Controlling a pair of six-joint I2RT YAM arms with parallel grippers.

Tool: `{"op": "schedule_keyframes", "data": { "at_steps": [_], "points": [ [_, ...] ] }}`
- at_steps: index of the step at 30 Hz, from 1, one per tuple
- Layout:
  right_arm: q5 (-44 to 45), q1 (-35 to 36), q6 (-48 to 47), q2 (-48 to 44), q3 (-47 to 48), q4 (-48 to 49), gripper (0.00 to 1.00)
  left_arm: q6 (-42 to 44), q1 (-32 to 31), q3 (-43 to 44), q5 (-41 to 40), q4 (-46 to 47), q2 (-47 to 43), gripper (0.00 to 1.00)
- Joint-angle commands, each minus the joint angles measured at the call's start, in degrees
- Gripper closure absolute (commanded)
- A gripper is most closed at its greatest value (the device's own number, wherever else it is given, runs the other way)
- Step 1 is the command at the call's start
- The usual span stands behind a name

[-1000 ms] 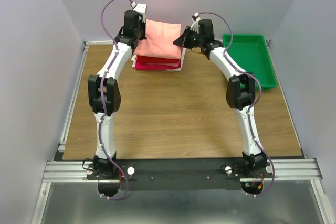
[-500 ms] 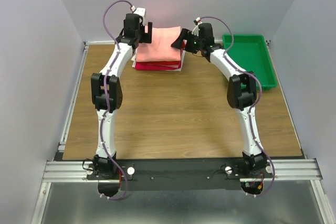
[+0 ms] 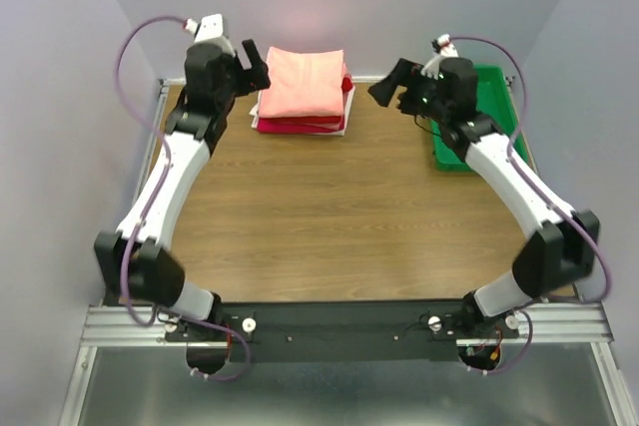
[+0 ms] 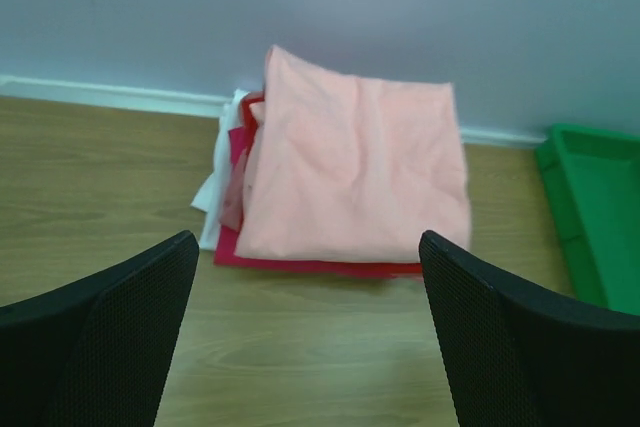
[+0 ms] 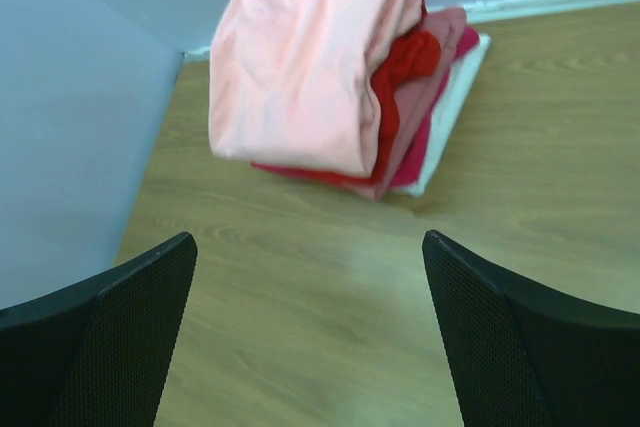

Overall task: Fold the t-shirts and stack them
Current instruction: Reset both grippers

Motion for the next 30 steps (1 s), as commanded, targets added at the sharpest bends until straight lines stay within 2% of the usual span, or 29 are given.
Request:
{"op": "schedule_keyframes", "data": {
  "at_steps": [1,2,4,7,9,13,17,30],
  "points": [
    [6.96,-0.19,1.15,-11.58,-16.28,-1.88,0.0,-10.85,-3.58,-20.85,-3.63,6.5,-10.98,0.01],
    [8.71,-0.19,2.11,-13.98,-22.41,-1.88,0.0,-13.56,-5.68,-28.03,-4.86,7.05,-15.62,0.01],
    [10.65,-0.19,2.91,-18.81,-28.59,-1.96,0.0,-17.52,-8.24,-34.83,-8.37,7.05,-19.51,0.02],
    [12.68,-0.19,5.19,-27.7,-40.25,-1.96,0.0,-24.98,-10.62,-46.33,-5.77,8.36,-26.72,0.01],
    [13.73,-0.19,6.69,-33.04,-47.39,-2.05,0.0,-25.28,-11.32,-50.31,-5.92,8.46,-31.37,0.02],
    [14.53,-0.28,9.68,-40.62,-55.84,-2.31,0.0,-29.75,-11.5,-53.84,-16.35,0.04,-36.75,0.01],
    [16.46,-0.19,8.89,-45.81,-58.41,-3.19,0.0,-29.84,-11.5,-53.59,-19.1,-3.57,-39.65,0.02],
    [19.09,-0.28,8.37,-49.86,-59.03,-4.51,0.0,-28.35,-11.5,-52.0,-19.28,-3.67,-41.42,0.02]
  ]
}}
